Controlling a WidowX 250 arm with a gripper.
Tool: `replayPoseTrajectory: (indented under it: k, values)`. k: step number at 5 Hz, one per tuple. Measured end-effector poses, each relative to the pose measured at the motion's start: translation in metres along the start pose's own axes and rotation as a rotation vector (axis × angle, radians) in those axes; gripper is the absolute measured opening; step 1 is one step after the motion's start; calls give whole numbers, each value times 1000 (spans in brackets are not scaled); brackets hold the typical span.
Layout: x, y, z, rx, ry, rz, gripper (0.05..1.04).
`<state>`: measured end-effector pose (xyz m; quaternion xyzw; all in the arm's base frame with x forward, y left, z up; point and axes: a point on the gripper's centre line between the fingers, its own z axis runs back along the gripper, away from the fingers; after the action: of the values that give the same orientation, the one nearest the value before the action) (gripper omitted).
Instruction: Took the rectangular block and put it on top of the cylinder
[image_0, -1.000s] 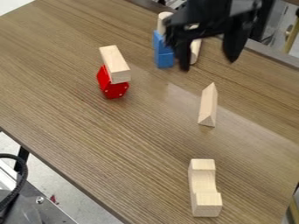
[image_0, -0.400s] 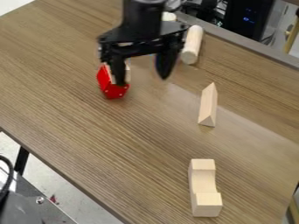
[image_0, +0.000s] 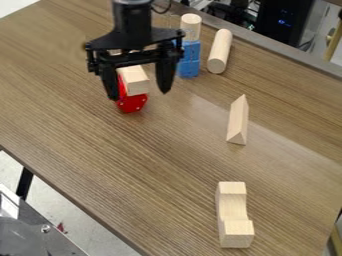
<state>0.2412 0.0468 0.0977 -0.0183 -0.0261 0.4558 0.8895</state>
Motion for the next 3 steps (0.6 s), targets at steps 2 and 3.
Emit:
replayPoseTrajectory:
  k: [2,3]
  values:
    - [27,-6,-15,5,14,-13,999]
    - [39,-13,-18,12,1,-21,999]
